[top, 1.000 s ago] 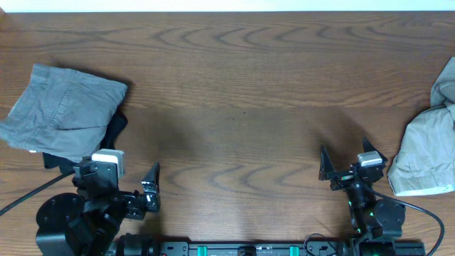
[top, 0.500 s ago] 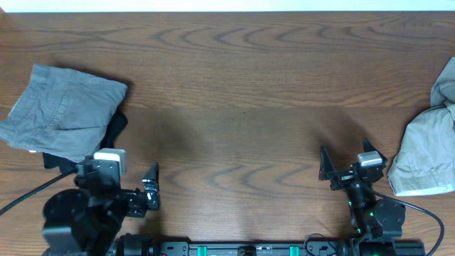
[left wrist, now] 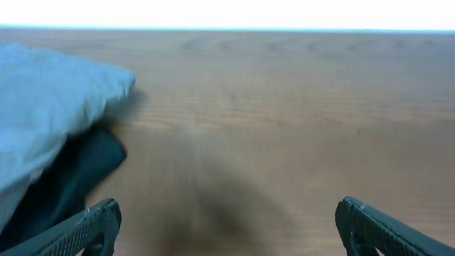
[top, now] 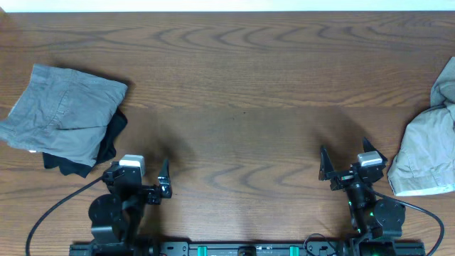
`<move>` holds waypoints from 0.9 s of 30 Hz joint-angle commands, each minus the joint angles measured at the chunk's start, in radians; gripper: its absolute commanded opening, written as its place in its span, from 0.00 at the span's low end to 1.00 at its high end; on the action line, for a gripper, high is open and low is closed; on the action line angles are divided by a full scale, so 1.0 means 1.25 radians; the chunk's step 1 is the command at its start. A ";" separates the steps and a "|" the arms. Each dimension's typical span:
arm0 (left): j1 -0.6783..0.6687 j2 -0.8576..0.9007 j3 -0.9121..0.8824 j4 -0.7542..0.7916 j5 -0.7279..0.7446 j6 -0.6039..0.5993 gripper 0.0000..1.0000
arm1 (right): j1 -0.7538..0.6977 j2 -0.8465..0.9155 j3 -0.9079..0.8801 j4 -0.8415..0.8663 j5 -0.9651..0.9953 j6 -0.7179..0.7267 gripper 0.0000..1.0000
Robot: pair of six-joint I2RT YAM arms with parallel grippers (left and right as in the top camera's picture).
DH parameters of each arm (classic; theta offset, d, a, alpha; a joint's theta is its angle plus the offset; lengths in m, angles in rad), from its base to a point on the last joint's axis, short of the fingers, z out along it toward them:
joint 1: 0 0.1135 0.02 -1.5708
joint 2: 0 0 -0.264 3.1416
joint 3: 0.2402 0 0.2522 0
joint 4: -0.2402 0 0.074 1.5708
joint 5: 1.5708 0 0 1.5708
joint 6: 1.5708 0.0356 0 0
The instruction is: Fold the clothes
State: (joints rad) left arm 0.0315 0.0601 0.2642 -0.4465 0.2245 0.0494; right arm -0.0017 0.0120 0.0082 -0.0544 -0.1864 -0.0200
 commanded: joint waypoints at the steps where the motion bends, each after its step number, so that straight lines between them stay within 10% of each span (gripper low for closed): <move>1: -0.002 -0.036 -0.063 0.100 -0.013 0.001 0.98 | -0.007 -0.005 -0.002 -0.002 0.002 -0.015 0.99; 8: -0.002 -0.047 -0.208 0.409 -0.028 0.011 0.98 | -0.007 -0.005 -0.002 -0.002 0.002 -0.015 0.99; 27: -0.003 -0.045 -0.208 0.316 -0.028 0.011 0.98 | -0.007 -0.005 -0.002 -0.002 0.002 -0.015 0.99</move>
State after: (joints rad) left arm 0.0315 0.0105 0.0132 -0.0044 0.1802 0.0536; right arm -0.0017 0.0120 0.0078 -0.0540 -0.1864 -0.0200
